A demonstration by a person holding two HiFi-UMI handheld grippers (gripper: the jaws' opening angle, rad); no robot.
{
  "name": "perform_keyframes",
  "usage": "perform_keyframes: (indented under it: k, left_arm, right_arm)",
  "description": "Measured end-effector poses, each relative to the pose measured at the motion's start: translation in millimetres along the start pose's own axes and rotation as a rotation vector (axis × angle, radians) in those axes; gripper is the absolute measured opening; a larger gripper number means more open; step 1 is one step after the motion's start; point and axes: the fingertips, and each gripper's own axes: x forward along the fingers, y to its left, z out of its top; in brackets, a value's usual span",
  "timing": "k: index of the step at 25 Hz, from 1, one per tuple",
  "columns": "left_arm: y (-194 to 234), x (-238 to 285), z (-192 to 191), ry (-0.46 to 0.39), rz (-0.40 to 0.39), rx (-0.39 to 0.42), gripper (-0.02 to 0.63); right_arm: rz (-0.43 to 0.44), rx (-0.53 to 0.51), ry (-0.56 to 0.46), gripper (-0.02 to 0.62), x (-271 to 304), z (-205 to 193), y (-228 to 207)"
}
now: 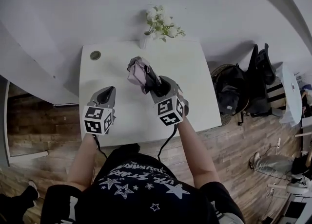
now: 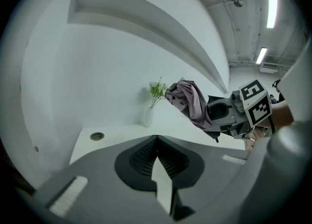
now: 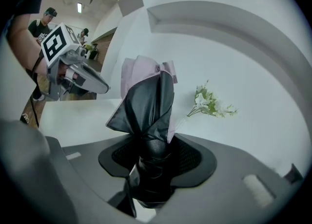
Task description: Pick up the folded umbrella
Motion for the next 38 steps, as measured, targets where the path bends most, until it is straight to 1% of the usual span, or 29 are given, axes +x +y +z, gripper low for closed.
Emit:
perform_keyframes:
  k: [8, 11, 14, 20, 24, 31, 38]
  left_arm:
    - [-34.5, -65.3, -14.5, -0.027, -0.016, 0.022, 0.003]
    - [-47.6, -92.9, -24.8, -0.03, -0.016, 0.032, 0.003]
    - [-58.5, -121.6, -33.3, -0.036, -0.007, 0.024, 0.003]
    - [-81.9, -166.9, -48.1, -0.031, -0.007, 0.031, 0.003]
    - [-87.9, -176.4, -48.0, -0.032, -0.017, 0.041, 0.003]
    - [-84.3, -182.9, -47.8, -0.045, -0.036, 0.044, 0.003]
    - [-72.1, -195.1, -50.6, -0.041, -0.087, 0.054, 0.003]
  right_arm:
    - [-0.058, 0.118, -0.039, 0.221, -72.1, -6.3, 37.4]
    - [-0.065, 0.18, -0.054, 0.222, -99.3, -13.4, 55.0]
    - [-0.066, 0.238, -0.065, 0.222, -122.9, -20.9, 71.5]
    - [-0.079, 0.38, -0.075, 0.223, -160.8, -36.0, 93.8]
    - [-0.088, 0.404, -0.068, 0.224, -168.6, -40.0, 99.7]
    - [-0.088, 0.484, -0.06, 0.225, -175.0, -44.6, 113.7]
    - [-0.134, 0.525, -0.05, 0.225, -181.2, -34.0, 127.3]
